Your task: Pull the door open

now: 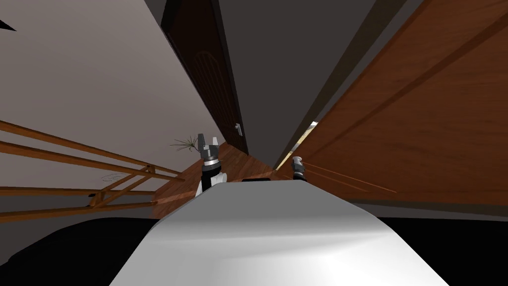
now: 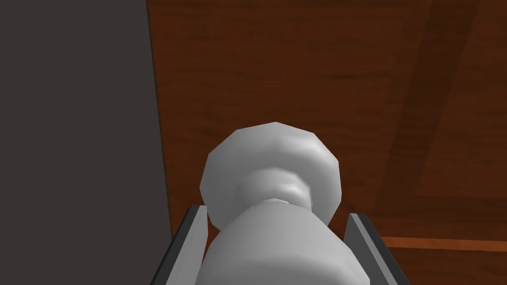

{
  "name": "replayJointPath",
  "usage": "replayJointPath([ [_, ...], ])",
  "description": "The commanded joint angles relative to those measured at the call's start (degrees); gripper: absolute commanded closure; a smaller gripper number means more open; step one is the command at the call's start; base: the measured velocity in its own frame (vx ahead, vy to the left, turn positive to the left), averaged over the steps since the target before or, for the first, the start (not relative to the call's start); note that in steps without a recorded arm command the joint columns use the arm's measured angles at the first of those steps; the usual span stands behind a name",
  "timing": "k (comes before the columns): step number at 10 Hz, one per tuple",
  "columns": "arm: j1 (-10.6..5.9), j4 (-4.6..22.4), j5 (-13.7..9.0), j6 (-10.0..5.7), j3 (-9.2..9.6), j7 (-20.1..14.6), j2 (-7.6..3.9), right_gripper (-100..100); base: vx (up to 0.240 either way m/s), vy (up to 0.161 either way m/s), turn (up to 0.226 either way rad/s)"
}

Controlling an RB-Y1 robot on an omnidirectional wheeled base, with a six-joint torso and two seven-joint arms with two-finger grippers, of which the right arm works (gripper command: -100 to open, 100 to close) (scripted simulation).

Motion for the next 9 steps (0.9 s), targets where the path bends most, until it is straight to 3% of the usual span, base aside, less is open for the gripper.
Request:
replayJointPath([
  [1,0.35,-0.3,0.9,-0.28,1.49,-1.4,-0.66,100,-0.266,-0.009,0.150],
  [3,0.96,-0.7,2.0,-0.68,3.40,-3.2,-1.79,100,-0.246,-0.009,0.122],
  [5,1.29,-1.0,2.6,-0.90,4.42,-4.2,-2.40,100,-0.229,0.017,0.080],
  [6,1.21,-0.7,2.4,-0.86,3.95,-3.9,-2.29,100,-0.108,0.001,0.018],
  [9,2.31,-1.3,3.7,-1.83,6.33,-5.8,-3.65,100,-0.197,-0.005,0.100],
])
